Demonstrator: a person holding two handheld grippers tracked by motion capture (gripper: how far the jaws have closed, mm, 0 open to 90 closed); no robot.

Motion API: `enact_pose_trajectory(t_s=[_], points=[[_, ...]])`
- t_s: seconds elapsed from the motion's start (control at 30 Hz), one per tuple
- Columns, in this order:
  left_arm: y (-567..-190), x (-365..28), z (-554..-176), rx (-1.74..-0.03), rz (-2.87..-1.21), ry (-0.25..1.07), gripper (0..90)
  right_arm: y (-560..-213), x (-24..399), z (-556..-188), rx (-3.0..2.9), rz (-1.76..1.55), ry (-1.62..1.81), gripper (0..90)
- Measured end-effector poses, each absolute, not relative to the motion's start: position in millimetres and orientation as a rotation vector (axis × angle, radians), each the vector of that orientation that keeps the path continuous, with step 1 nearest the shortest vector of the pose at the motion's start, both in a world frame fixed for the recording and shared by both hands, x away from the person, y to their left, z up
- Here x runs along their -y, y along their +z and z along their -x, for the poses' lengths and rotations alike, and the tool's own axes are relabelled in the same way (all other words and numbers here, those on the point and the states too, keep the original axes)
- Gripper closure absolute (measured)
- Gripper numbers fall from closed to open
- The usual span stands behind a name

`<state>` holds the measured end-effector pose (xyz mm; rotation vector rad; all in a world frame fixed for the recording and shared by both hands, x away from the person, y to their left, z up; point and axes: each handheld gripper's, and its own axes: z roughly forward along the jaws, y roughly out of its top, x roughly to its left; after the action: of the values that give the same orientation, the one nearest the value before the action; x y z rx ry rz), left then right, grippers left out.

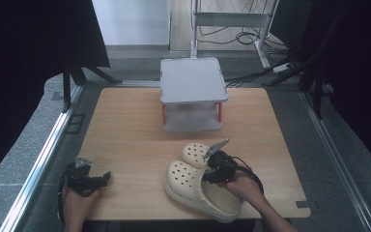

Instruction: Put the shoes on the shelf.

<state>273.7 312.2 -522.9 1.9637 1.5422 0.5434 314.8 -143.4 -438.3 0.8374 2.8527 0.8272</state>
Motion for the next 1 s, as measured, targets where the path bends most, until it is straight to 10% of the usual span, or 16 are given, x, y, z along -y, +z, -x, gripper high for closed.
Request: enact_pose_trajectory(t_s=[1.0], points=[[-522.8, -312.2, -273.7, -1.543, -1.964, 0.542, 2.5, -334.6, 156.7, -335.7, -2.679, -1.020, 0.833, 65.1]])
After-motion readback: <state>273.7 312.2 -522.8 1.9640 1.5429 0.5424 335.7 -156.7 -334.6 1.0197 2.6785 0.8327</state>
